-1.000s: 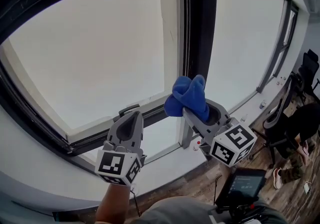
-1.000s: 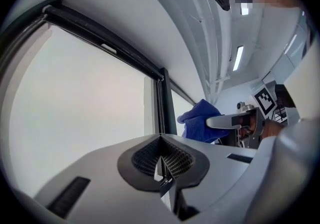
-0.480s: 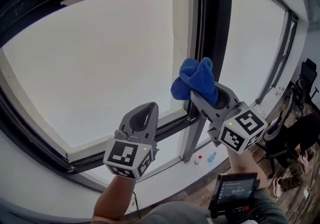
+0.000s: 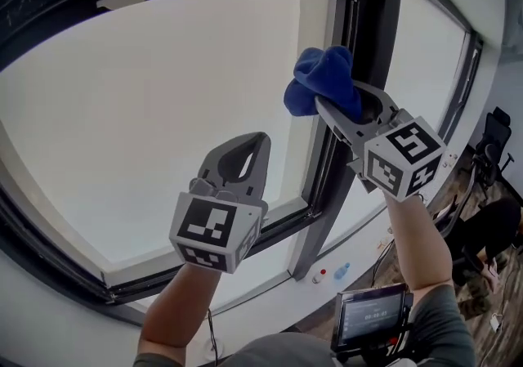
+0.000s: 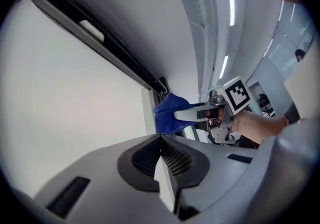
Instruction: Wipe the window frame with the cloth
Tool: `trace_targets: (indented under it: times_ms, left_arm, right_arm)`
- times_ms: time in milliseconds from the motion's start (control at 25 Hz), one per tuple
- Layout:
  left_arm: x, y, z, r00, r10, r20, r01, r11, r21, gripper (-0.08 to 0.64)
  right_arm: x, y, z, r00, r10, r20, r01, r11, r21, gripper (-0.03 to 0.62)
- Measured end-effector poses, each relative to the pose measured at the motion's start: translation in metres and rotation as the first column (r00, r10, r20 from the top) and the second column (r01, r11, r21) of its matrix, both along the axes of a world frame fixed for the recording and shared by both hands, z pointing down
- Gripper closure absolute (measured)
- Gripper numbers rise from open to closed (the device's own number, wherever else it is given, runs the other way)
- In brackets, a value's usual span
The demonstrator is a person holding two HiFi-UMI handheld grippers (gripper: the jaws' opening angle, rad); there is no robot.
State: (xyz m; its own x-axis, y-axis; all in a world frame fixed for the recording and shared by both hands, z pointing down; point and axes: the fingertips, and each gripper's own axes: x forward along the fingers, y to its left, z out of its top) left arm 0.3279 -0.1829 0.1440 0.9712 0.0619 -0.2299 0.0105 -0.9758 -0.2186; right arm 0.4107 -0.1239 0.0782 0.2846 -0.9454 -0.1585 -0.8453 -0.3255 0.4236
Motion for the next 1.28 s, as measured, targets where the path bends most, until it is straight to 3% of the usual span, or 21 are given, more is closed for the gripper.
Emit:
trace_targets:
  times_ms: [240,600,760,1040,1280]
  left_arm:
    - [0.036,-0.006,-0.043,0.998,0.0,-0.069,-0.002,1.0,-0.021,0.551]
    - [0.072,-0.004,-0.091,0.993,0.002,-0.122,0.0,1.0,0.014,0.551]
    - [0.082,-0.008,-0.103,0.992,-0.004,-0.126,0.006,1.0,0.02,0.551]
    - [0.093,-0.008,-0.106,0.993,-0.003,-0.119,0.005,1.0,0.019,0.551]
    - [0.091,-0.011,-0.08,0.996,-0.011,-0.086,0.012,1.0,0.003,0.551]
  right_arm:
    - [0.046,-0.023,-0.05,0.987,0.071,-0.147,-0.08,0.996,-0.051,0.422]
    - [0.089,-0.052,-0.092,0.93,0.188,-0.317,-0.238,0.963,-0.128,0.42]
    - [0.093,-0.053,-0.104,0.882,0.253,-0.399,-0.329,0.935,-0.134,0.42]
    - [0.107,-0.058,-0.11,0.751,0.362,-0.552,-0.507,0.852,-0.131,0.42]
    - [0.111,-0.058,-0.084,0.729,0.369,-0.577,-0.552,0.815,-0.177,0.42]
